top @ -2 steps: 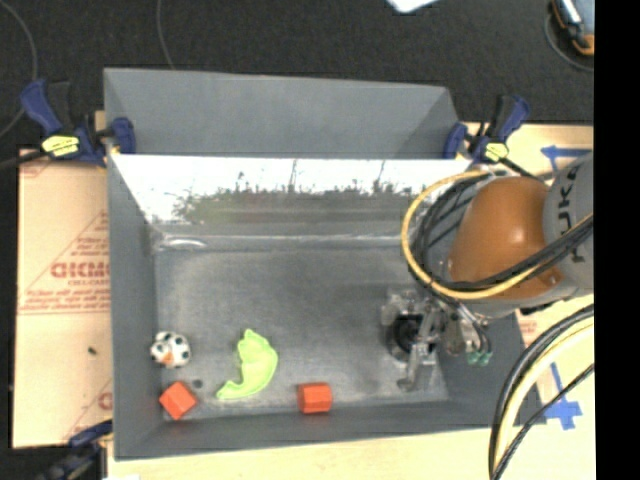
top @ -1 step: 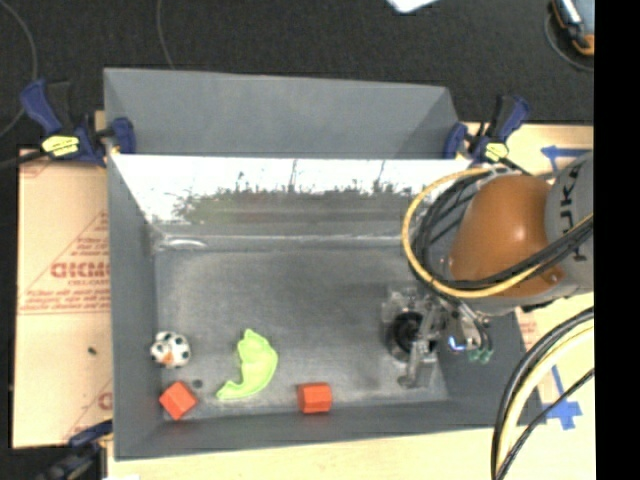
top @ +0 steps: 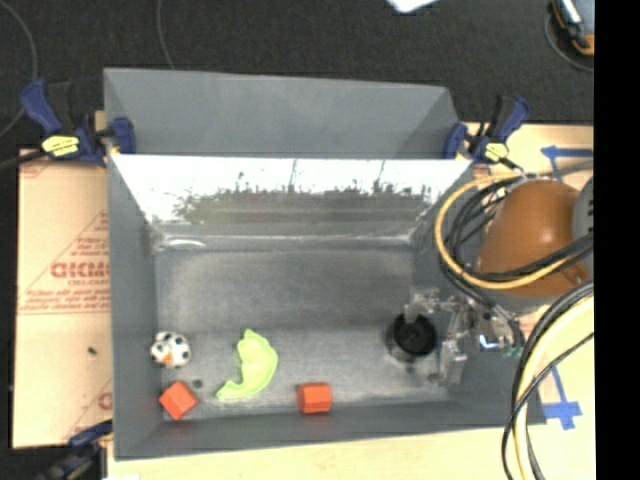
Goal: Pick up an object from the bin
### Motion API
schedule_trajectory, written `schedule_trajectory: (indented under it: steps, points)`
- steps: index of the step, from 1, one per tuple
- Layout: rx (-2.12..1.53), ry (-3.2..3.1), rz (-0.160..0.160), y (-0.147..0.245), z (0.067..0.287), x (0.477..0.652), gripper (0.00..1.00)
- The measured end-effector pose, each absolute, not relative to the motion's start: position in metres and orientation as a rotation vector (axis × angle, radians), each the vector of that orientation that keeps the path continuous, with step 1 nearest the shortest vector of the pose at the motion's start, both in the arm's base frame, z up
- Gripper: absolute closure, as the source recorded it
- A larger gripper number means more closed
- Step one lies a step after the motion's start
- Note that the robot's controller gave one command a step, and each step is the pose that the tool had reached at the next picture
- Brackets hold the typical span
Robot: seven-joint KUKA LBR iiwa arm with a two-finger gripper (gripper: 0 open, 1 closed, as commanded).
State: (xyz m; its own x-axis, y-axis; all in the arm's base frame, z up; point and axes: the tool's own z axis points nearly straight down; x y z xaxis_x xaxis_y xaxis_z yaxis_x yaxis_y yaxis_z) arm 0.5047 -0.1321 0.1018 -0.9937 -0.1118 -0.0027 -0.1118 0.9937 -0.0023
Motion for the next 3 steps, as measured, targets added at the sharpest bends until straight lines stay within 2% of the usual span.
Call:
schedule_trajectory:
  steps: [1, 3]
  points:
    - [-0.036, 3.122, -0.011, -0.1138, 0.0753, 0.5131, 1.0]
    - [-0.034, 3.119, -0.015, -0.1119, 0.0739, 0.5161, 1.0]
